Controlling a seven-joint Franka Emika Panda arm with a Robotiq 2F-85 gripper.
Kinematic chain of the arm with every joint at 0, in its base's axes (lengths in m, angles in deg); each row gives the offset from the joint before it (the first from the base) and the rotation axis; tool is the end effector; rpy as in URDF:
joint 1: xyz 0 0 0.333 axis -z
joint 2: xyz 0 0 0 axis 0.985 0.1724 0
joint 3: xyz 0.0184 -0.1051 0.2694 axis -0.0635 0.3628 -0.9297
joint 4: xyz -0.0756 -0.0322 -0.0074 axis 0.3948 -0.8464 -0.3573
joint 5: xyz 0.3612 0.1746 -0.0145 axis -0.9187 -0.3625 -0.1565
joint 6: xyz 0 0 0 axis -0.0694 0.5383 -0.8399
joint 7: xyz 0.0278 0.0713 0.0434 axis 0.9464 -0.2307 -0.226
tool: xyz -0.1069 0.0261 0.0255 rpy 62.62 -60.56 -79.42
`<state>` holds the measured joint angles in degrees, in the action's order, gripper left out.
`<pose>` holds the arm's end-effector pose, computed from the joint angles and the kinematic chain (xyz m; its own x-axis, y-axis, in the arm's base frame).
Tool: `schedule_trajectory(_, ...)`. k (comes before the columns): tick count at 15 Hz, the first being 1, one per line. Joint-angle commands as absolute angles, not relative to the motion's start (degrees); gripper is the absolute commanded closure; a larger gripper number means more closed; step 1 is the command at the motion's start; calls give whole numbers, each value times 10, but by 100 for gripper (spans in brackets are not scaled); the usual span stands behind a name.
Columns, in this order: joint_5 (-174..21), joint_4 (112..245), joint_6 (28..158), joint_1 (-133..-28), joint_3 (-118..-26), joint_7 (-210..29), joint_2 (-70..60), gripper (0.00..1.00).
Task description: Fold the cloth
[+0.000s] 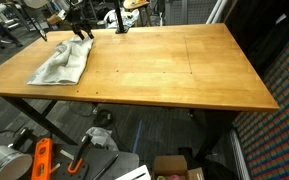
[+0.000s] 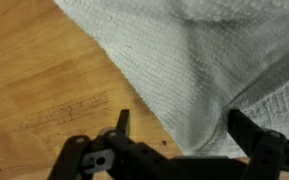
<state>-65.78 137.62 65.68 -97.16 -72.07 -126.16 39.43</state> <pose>0.7450 0.1748 0.2080 0.9388 -0.3320 0.0918 -0.3443 -0.8955 0.2822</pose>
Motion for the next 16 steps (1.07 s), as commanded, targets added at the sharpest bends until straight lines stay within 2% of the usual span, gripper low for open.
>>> schedule_trajectory(1,-661,1339,639,-961,-713,-1279,413,0)
schedule_trajectory(16,-674,1307,595,-936,-688,-1320,421,0)
